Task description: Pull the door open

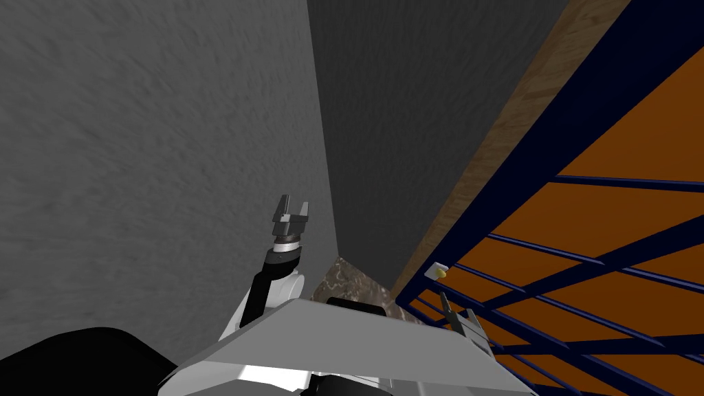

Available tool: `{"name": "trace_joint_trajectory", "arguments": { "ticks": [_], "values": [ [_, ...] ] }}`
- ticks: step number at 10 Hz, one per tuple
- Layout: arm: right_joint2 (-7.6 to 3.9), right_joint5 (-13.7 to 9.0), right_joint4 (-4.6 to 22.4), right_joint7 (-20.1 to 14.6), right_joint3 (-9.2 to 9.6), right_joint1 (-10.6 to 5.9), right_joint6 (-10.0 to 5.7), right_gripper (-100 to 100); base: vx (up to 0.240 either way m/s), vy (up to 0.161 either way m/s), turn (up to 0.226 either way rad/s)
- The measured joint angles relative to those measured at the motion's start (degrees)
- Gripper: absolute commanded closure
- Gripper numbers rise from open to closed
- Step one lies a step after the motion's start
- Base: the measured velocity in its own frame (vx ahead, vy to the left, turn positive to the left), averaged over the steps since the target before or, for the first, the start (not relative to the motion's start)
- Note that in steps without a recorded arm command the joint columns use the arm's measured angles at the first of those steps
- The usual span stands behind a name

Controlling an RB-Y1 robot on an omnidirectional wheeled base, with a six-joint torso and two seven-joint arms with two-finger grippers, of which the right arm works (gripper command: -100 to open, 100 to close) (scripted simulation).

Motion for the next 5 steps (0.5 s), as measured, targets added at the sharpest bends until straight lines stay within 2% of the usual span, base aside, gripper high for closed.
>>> {"name": "trace_joint_trajectory", "arguments": {
  "ticks": [5],
  "values": [
    [0.70,2.3,0.5,7.4,-1.20,0.38,-0.94,-100,-0.013,0.026,-0.034]
  ]
}}
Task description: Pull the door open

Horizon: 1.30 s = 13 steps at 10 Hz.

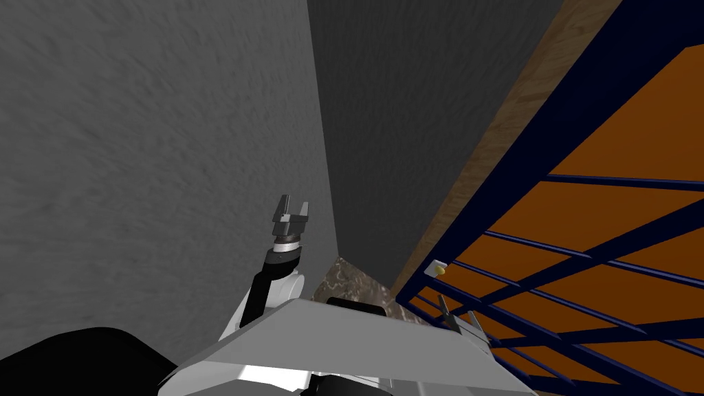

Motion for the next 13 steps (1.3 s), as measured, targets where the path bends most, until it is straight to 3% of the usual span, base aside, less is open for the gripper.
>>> {"name": "trace_joint_trajectory", "arguments": {
  "ticks": [4,7,11,12,13],
  "values": [
    [0.48,1.1,0.1,3.6,-0.56,0.30,-0.47,-100,0.019,-0.003,-0.009],
    [-0.55,0.9,0.4,3.9,-0.75,-0.60,0.24,-100,0.203,-0.087,0.029],
    [-0.15,0.6,1.0,4.6,-1.04,-2.01,1.16,-100,0.161,-0.066,0.019],
    [-0.10,0.6,1.0,4.7,-1.03,-2.05,1.11,100,-0.013,0.009,-0.006],
    [-0.14,0.6,1.0,4.6,-1.03,-2.03,1.11,100,-0.030,0.024,0.026]
  ]
}}
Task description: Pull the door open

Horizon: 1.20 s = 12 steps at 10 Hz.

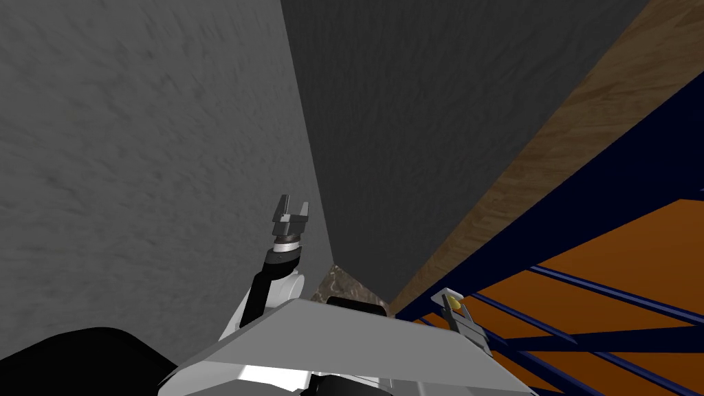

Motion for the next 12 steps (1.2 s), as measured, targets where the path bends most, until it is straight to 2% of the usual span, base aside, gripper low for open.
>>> {"name": "trace_joint_trajectory", "arguments": {
  "ticks": [5,12],
  "values": [
    [0.12,0.1,0.1,0.0,0.18,0.01,0.15,100,-0.011,0.003,0.005],
    [-0.76,-2.7,0.8,-8.2,2.09,-0.83,0.51,100,-0.032,-0.007,0.025]
  ]
}}
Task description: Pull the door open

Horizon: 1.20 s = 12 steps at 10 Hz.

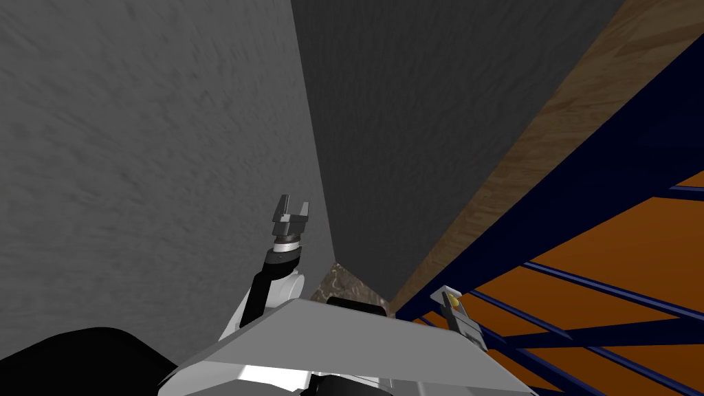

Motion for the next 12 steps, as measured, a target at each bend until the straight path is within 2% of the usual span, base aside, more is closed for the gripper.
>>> {"name": "trace_joint_trajectory", "arguments": {
  "ticks": [12],
  "values": [
    [-1.91,-6.6,1.6,-17.2,4.05,-1.88,0.52,100,-0.041,-0.006,0.029]
  ]
}}
